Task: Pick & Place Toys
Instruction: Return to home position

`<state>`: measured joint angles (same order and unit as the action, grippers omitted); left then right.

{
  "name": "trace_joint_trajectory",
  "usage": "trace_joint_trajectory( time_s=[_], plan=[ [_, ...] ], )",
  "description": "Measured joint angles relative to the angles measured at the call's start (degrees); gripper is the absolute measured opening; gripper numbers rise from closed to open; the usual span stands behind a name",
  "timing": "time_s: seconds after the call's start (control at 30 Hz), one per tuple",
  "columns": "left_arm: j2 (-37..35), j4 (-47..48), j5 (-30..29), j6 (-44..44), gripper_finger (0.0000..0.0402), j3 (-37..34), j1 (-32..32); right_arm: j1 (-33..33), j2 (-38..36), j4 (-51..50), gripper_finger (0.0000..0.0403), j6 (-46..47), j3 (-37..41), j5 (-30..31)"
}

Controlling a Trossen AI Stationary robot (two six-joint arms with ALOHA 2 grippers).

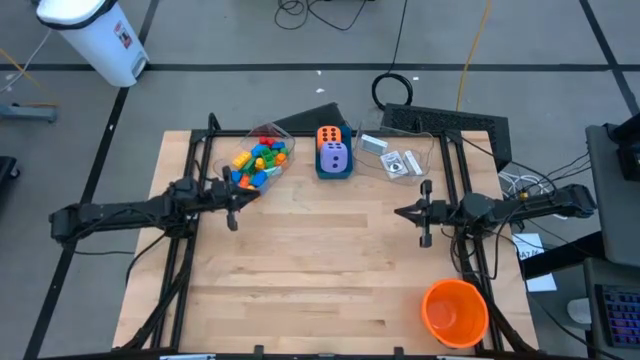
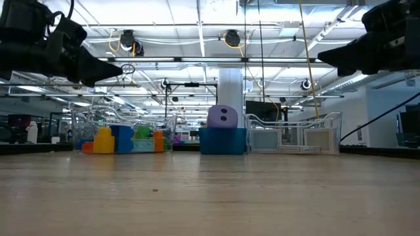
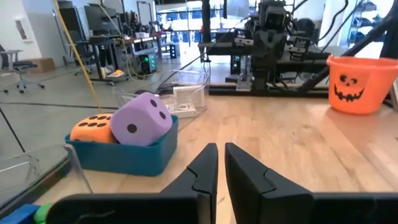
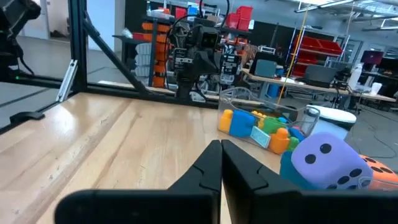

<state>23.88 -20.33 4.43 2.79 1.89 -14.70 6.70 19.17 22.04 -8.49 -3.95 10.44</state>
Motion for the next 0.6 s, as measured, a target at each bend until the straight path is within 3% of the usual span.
trace_joint_trajectory(
  time_s=[0.43,0.6],
  plan=[
    [1.2,-1.7,-0.1,0.9,0.0004,-1.0,0.0,0.0,-0.2,-2.2,0.0002,-0.8,0.2,0.2],
    [1.2,-1.9,0.0,-3.0,0.0018,-1.0,0.0,0.0,-0.1,-2.2,0.0003,-1.1,0.2,0.2]
  ],
)
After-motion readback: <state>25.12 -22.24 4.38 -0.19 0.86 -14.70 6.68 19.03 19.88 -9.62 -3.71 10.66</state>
